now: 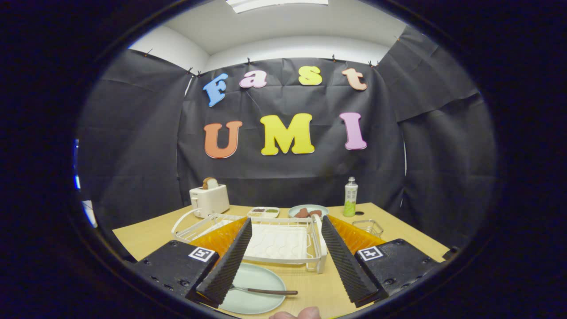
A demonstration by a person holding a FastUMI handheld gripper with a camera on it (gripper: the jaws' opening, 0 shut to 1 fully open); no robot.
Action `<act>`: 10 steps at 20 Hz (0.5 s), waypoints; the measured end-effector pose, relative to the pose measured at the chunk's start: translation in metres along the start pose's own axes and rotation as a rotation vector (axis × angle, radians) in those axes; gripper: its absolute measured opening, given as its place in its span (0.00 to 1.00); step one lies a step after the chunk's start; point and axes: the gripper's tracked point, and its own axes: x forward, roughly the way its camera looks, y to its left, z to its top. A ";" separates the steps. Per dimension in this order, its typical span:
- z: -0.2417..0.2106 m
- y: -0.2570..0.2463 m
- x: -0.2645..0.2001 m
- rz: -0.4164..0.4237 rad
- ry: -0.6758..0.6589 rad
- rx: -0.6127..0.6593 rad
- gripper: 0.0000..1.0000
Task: Take the plate from the dish rack, then take the spoon from the basket and place it into the plate.
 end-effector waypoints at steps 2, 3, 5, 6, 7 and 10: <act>0.006 -0.004 -0.012 -0.027 -0.030 -0.017 1.00; 0.007 -0.005 -0.018 -0.036 -0.040 -0.020 1.00; 0.008 -0.005 -0.026 -0.045 -0.056 -0.012 1.00; 0.007 -0.004 -0.029 -0.046 -0.055 -0.006 1.00; 0.006 -0.004 -0.031 -0.048 -0.053 -0.001 1.00; 0.002 -0.003 -0.035 -0.049 -0.046 0.001 1.00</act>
